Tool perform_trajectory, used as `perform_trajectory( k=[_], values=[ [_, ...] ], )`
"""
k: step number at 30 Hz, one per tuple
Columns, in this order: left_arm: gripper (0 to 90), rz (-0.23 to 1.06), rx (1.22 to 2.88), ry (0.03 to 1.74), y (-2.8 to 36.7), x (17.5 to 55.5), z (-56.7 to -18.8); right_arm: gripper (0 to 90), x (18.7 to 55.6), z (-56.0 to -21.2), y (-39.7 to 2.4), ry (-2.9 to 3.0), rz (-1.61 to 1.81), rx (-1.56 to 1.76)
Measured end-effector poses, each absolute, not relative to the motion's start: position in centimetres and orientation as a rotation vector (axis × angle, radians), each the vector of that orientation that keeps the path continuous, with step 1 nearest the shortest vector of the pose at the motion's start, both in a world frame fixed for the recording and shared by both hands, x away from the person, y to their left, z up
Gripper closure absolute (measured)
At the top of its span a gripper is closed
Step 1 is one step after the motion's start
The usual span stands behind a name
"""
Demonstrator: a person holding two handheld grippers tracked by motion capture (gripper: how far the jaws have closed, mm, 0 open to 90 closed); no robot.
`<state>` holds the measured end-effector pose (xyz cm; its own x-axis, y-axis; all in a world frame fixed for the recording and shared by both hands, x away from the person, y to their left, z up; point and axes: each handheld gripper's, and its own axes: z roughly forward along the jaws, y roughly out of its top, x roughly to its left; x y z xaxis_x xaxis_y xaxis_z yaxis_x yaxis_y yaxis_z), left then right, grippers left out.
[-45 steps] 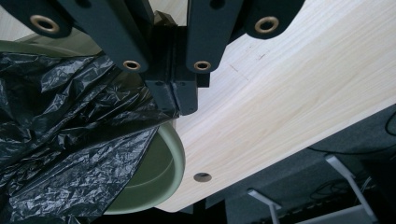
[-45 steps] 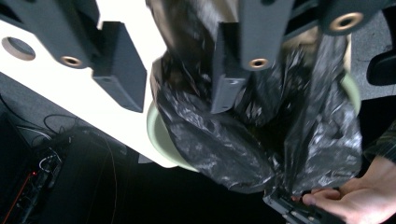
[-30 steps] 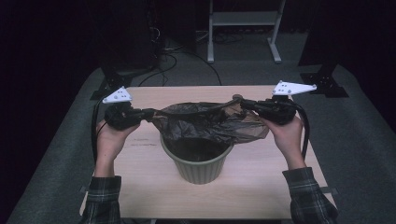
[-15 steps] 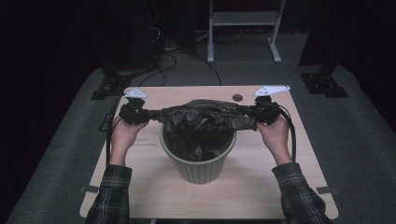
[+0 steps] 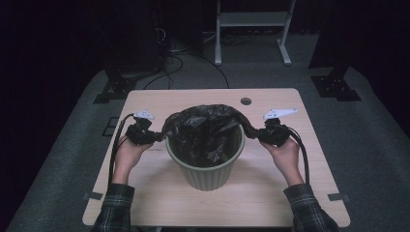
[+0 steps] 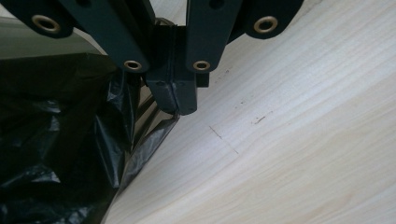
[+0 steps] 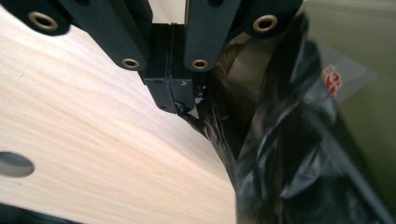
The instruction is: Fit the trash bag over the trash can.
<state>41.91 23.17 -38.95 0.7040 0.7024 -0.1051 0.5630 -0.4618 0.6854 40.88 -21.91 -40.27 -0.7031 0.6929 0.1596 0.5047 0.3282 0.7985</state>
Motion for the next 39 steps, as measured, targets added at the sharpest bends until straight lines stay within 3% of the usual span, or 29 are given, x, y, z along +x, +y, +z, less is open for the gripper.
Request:
perform_trajectory(
  k=[4, 12, 14, 16, 19, 28, 31, 32, 33, 35, 39],
  values=[
    [89.8, 0.255, 2.149, 0.942, 23.3, 41.8, -38.0, 72.3, 40.7, -39.2, -23.0, 2.311, 1.392, 1.096],
    [89.7, 0.282, 2.156, 0.928, 23.3, 41.9, -36.9, 66.9, 40.2, -34.3, -26.2, 2.166, 1.493, 1.067],
    [89.8, 0.280, 2.156, 0.928, 23.3, 41.9, -36.9, 62.1, 39.9, -33.3, -26.4, 2.157, 1.561, 1.027],
    [89.7, 0.279, 2.158, 0.929, 23.3, 41.9, -37.0, 54.2, 39.8, -32.3, -25.9, 2.175, 1.630, 0.972],
    [89.7, 0.280, 2.155, 0.927, 23.4, 41.9, -36.9, 49.4, 39.6, -31.2, -24.8, 2.202, 1.729, 0.854],
    [89.7, 0.276, 2.147, 0.923, 23.5, 41.8, -36.8, 46.2, 40.4, -29.5, -20.2, 2.336, 1.695, 0.685],
    [89.7, 0.275, 2.144, 0.923, 23.5, 41.8, -36.8, 54.3, 41.0, -29.8, -18.9, 2.386, 1.653, 0.679],
    [89.7, 0.276, 2.143, 0.924, 23.5, 41.8, -36.8, 61.1, 41.0, -29.8, -18.6, 2.397, 1.649, 0.669],
    [89.7, 0.276, 2.143, 0.924, 23.5, 41.8, -36.8, 74.8, 41.1, -29.9, -18.3, 2.414, 1.636, 0.666],
    [89.7, 0.277, 2.142, 0.921, 23.5, 41.8, -36.8, 85.2, 41.0, -30.0, -18.0, 2.420, 1.627, 0.657],
    [89.7, 0.277, 2.140, 0.923, 23.6, 41.7, -36.7, 90.0, 40.6, -29.9, -18.0, 2.445, 1.631, 0.635]
  ],
)
